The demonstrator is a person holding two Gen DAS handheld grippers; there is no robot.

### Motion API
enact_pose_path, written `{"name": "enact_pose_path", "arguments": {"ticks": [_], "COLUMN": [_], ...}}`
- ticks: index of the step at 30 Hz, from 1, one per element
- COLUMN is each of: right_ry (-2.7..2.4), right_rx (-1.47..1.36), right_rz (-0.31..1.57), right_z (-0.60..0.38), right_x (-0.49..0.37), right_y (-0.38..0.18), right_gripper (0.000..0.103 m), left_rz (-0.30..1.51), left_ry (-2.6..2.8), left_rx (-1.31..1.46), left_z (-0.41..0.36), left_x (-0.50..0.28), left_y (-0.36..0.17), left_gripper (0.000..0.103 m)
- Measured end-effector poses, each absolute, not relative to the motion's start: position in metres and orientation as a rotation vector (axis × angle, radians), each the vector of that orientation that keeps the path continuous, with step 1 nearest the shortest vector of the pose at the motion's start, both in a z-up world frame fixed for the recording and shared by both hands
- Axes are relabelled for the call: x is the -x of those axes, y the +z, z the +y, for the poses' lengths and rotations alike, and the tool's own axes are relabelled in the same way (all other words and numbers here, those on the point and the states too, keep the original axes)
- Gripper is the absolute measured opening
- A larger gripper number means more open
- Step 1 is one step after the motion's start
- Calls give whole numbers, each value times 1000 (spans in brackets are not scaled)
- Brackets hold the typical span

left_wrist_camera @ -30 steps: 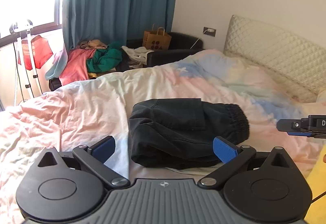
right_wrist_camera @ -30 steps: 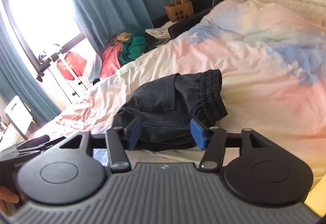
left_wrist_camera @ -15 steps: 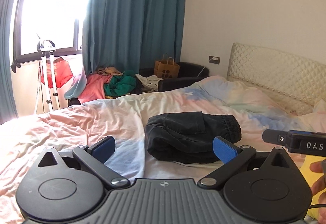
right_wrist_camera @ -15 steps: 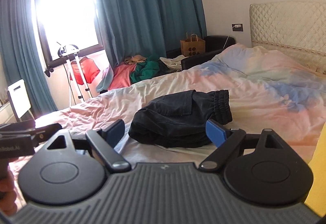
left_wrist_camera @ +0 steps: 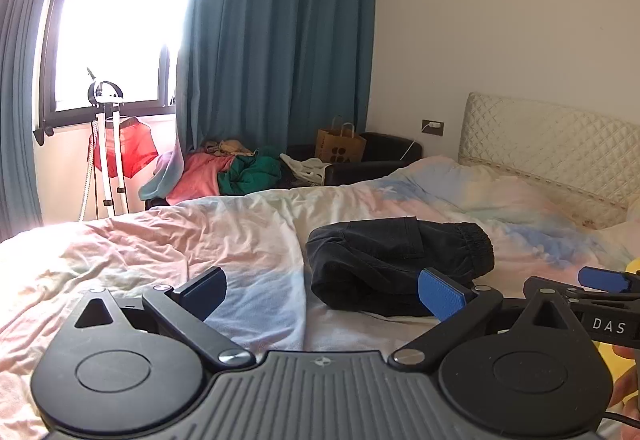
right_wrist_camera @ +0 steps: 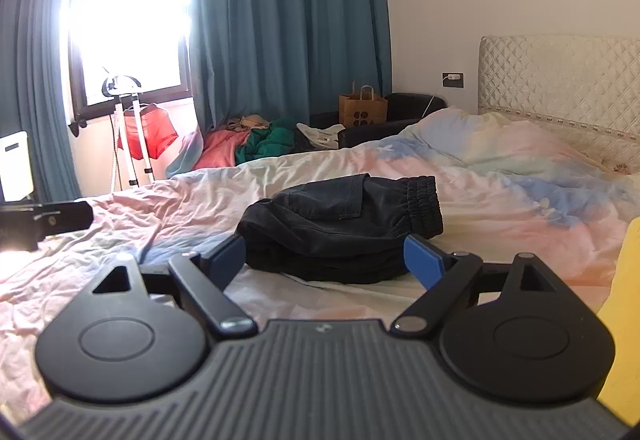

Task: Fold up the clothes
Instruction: 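Open both grippers and withdraw them from the folded trousers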

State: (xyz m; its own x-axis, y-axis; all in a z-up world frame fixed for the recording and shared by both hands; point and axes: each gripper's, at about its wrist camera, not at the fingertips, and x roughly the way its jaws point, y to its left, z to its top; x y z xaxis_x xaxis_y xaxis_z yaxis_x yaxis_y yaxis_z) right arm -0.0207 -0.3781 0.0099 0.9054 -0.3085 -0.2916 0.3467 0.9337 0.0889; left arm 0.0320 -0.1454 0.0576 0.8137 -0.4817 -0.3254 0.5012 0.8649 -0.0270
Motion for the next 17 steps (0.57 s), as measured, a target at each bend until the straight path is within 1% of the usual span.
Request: {"name": "enact_pose_path", "arguments": {"ticks": [8, 17], "right_ry": [-360, -350], "right_rx": [-188, -166], "right_rz": [294, 305], "right_z": [-384, -381], "right_x": [23, 23], "right_y": [6, 6], "right_gripper": [88, 88], "left_rz": [348, 346], "left_ry": [-512, -488], "left_rx": [-40, -50], "left_z": [-144, -142], "left_x": [-40, -41], "left_y": [48, 46], "left_gripper": [103, 103]}}
